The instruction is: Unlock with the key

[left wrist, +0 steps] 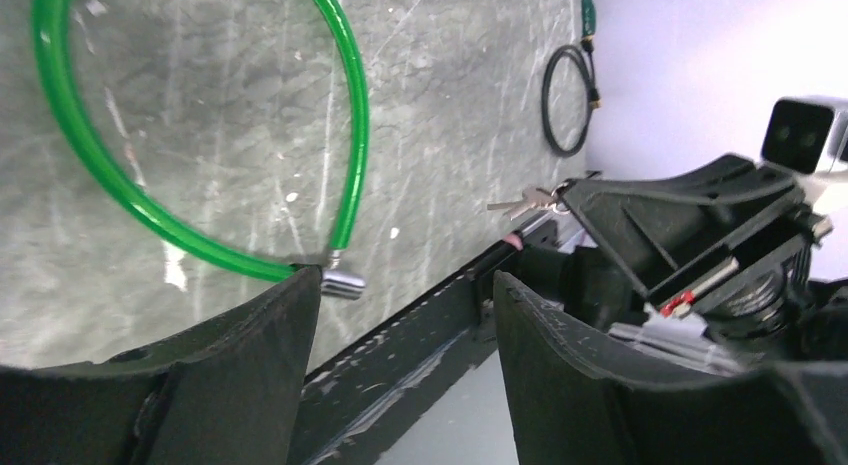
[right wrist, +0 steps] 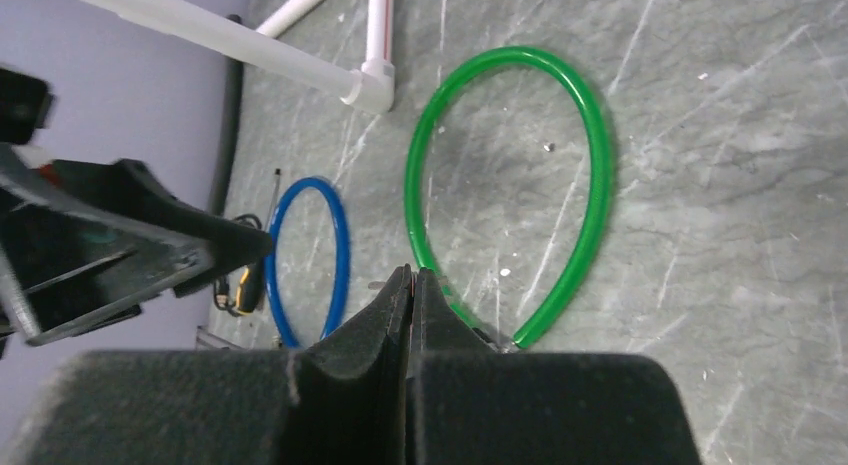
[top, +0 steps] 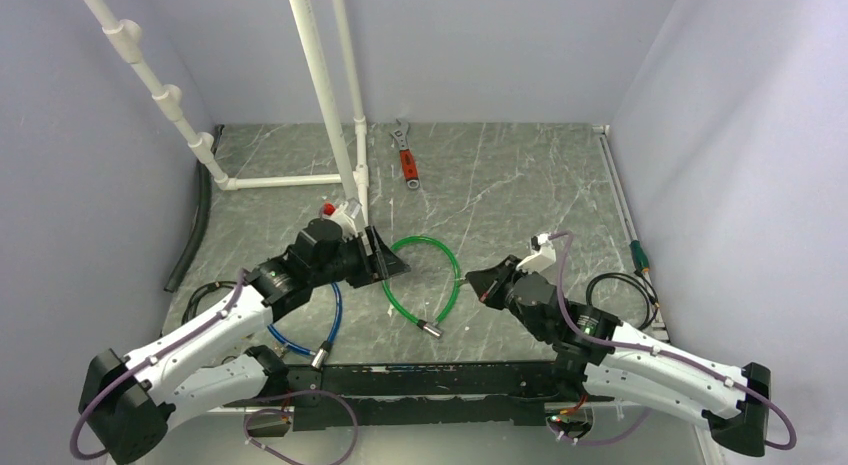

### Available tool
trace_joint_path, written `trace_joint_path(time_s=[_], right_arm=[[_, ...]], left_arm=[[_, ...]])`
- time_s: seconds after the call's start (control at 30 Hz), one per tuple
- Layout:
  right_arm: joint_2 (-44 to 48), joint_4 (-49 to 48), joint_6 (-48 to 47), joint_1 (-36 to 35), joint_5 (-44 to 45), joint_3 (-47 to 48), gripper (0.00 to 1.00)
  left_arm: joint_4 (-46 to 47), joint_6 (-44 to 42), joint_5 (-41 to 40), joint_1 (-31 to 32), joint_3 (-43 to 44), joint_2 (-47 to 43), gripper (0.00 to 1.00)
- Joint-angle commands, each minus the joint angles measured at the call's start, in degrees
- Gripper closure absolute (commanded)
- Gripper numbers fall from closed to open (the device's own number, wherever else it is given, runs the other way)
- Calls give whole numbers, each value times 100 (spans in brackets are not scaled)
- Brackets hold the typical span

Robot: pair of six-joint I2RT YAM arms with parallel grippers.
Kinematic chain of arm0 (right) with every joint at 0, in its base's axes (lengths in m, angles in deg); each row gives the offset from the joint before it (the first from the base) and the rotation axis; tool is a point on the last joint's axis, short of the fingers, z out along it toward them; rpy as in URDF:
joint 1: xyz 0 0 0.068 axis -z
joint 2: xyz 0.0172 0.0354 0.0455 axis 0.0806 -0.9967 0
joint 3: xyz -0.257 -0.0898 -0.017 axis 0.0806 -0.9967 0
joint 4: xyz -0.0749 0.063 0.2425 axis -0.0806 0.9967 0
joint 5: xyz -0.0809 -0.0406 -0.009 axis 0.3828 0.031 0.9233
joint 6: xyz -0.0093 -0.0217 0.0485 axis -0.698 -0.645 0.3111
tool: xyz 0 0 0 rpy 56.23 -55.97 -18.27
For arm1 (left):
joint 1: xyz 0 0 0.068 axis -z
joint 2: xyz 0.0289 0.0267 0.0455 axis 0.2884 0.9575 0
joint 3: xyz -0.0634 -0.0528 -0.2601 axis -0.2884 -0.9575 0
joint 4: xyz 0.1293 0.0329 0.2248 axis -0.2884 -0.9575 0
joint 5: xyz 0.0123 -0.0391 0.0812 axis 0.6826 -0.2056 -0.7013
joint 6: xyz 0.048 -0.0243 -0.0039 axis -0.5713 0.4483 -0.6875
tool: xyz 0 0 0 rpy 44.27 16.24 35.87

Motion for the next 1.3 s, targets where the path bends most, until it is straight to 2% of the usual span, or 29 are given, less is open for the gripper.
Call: trace_joint_path(time_s=[0.0,0.13,0.33,0.7,1.03,1.27], right_arm=[[166,-915,-464,33,-116,-169,100],[145,-1173,-631,30,-145,-201,100],[14,-1249,-734,30,-121,-139,100],[-120,-1530,-903,31,-138,-106,100],[-193,-1673,-996,31,-181,-95,100],[-243,-1982,-1040,34,-300,-172,100]], left_arm=[[1433,1730,-319,326,-237,295,32],[2469,2755,-283,599,-454,796,33],[3354,3440,-293,752,-541,1390,38],[3787,4099,-561,999,-681,1716,45],[3971,4149,-579,1081,-733,1789,47],[4300,4252,-528,1094,-809,1900,56]])
